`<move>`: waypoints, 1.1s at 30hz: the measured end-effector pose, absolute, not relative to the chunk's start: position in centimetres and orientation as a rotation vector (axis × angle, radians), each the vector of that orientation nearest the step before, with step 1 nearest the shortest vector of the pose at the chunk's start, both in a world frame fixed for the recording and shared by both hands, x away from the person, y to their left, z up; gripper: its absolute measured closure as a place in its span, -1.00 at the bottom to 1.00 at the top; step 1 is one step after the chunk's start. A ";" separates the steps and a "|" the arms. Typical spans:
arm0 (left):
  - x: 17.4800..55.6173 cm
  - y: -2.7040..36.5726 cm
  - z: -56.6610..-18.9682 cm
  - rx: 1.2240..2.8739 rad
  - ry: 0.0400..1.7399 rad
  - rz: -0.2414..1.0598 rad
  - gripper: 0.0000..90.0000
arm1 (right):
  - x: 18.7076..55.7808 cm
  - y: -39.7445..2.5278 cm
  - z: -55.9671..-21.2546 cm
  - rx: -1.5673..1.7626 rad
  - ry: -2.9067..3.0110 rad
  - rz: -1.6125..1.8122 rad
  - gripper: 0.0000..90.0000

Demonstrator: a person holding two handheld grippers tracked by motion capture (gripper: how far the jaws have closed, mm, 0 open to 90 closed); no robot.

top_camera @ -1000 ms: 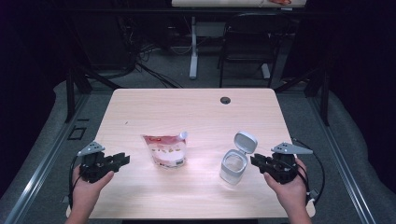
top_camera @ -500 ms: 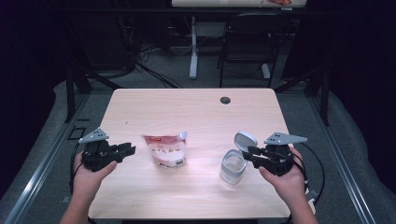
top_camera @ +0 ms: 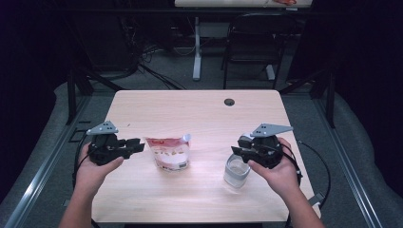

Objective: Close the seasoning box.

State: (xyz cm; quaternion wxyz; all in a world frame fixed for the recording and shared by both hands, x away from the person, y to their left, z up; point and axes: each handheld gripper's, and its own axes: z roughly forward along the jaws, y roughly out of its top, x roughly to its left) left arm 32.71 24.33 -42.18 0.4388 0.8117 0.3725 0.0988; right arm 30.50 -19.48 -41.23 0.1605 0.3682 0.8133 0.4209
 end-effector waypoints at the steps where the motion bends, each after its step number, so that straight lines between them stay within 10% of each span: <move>1: 32.8 24.2 -42.2 2.021 0.923 0.256 0.49 | 30.8 -18.9 -41.0 1.044 2.332 1.199 0.42; 33: 34.3 23.0 -44.0 2.035 0.893 0.232 0.59 | 34.1 -12.0 -42.7 0.909 2.478 1.264 0.36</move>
